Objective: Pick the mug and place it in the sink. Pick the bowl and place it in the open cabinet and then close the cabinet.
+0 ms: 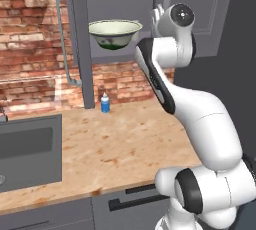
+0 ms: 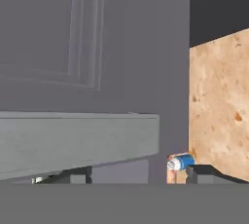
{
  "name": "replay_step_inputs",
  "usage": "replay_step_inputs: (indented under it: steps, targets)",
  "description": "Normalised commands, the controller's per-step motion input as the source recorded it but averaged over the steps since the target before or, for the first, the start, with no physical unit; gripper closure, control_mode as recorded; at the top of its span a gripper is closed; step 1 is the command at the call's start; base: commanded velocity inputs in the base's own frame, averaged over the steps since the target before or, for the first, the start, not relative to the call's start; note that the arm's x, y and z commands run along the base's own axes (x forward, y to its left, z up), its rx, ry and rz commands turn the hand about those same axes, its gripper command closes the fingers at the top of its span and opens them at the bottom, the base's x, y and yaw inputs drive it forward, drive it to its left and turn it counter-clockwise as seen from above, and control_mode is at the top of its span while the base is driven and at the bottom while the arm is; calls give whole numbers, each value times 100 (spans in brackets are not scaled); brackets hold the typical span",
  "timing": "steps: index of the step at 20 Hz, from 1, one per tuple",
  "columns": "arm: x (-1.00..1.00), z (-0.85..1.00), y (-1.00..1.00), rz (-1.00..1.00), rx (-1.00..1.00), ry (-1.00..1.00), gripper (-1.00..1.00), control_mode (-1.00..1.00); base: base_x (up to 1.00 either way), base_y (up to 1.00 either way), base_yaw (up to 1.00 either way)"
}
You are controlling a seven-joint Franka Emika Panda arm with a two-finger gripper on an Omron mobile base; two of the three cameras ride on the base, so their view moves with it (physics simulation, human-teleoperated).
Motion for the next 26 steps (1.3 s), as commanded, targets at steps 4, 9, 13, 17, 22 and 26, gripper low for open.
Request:
replay_step_inputs:
  steps: [4, 9, 13, 17, 22, 26]
  targets:
    - [-19, -59, 73, 1, 0, 9, -100, -100, 0, 0, 0]
    - [23, -62, 72, 10, 0, 10, -100, -100, 0, 0, 0]
    - [-3, 19, -29, 10, 0, 0, -100, -100, 0, 0, 0]
    - [-15, 49, -45, 12, 0, 0, -100, -100, 0, 0, 0]
    - [-37, 52, -16, 8, 0, -2, -100, -100, 0, 0, 0]
    - [-69, 36, 0, 9, 0, -1, -100, -100, 0, 0, 0]
